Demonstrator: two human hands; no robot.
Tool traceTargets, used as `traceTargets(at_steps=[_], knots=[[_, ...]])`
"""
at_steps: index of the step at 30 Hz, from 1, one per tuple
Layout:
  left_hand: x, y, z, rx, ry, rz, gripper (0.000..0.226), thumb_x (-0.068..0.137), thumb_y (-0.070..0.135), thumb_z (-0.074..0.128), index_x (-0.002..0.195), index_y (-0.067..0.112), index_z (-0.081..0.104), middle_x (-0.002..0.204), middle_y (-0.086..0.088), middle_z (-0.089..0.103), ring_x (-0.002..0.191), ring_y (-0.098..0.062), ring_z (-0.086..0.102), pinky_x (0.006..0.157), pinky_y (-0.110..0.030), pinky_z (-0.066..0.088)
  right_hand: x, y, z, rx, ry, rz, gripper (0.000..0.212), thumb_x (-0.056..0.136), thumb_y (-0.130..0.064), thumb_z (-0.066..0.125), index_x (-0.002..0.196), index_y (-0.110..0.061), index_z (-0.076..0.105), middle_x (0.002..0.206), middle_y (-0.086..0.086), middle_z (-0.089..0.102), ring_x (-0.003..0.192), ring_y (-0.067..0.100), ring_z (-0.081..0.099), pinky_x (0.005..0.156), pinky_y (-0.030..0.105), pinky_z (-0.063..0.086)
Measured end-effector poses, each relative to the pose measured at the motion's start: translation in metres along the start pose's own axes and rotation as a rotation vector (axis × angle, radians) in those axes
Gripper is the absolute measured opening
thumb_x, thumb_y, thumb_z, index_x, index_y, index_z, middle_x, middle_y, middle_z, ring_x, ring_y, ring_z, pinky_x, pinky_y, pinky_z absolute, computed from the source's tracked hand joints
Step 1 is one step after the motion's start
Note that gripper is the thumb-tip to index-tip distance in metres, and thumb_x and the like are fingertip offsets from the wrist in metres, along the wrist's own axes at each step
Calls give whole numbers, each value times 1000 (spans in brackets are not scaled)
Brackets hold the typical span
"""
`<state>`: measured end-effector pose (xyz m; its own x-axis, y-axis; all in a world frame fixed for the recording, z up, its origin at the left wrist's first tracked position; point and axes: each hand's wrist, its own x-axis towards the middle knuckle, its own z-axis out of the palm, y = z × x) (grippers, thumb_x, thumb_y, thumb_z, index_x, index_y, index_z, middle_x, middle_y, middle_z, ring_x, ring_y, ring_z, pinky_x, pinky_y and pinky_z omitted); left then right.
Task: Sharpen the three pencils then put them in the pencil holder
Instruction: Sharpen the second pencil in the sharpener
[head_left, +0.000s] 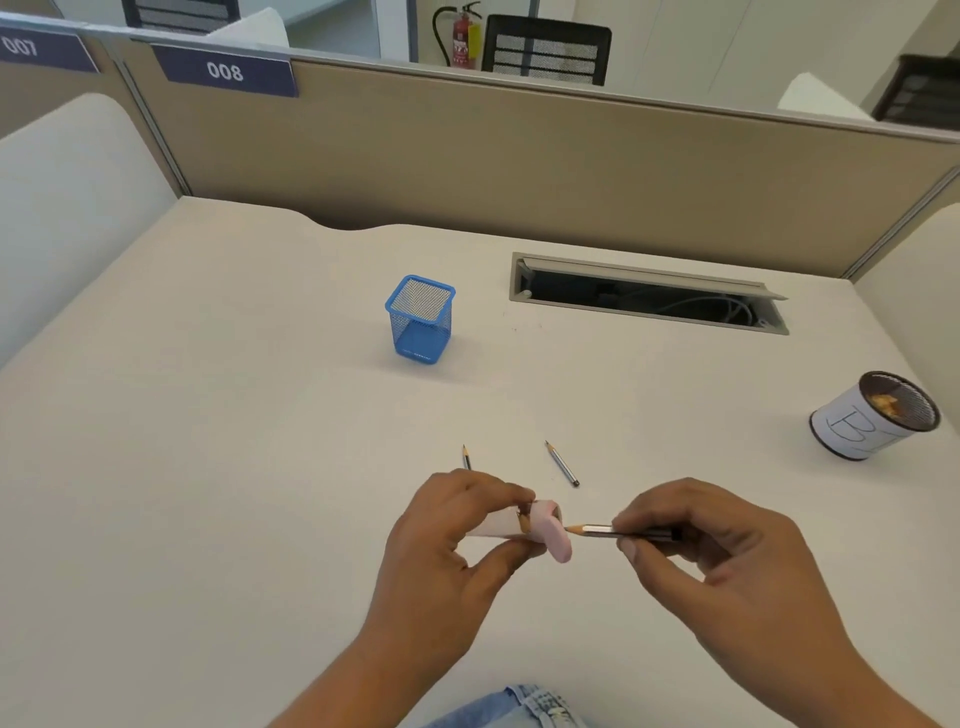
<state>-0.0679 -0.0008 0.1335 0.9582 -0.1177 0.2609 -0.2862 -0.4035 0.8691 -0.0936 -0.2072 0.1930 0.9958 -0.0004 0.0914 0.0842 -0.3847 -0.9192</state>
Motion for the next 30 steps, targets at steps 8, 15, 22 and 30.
traceTargets(at_steps=[8,15,22,30], knots=[[8,12,8,-15,-11,58,28,71,25,78,97,33,72,95,19,66,95,-9,62,79,-12,42,-1,5,-11,-80,68,-58,33,73,15,74,75,-18,76,81,-2,73,74,18,70,70,17,56],[7,15,11,-17,-18,36,27,71,26,77,97,33,72,95,18,66,95,-8,61,79,-10,40,0,9,-14,-123,90,-97,35,72,16,74,76,-19,75,80,-5,72,73,15,69,70,16,56],[5,15,10,-15,-47,-1,29,72,26,80,98,35,71,97,19,66,96,-9,62,78,-9,39,2,10,-12,-177,33,-197,34,72,14,76,79,-19,76,81,-7,72,75,15,70,68,17,54],[5,24,5,-118,-172,-65,26,75,41,75,100,35,72,88,17,67,82,-6,59,68,-7,38,8,13,-15,-420,-40,-313,20,95,-32,52,100,-27,71,84,-19,63,72,6,62,64,17,46]])
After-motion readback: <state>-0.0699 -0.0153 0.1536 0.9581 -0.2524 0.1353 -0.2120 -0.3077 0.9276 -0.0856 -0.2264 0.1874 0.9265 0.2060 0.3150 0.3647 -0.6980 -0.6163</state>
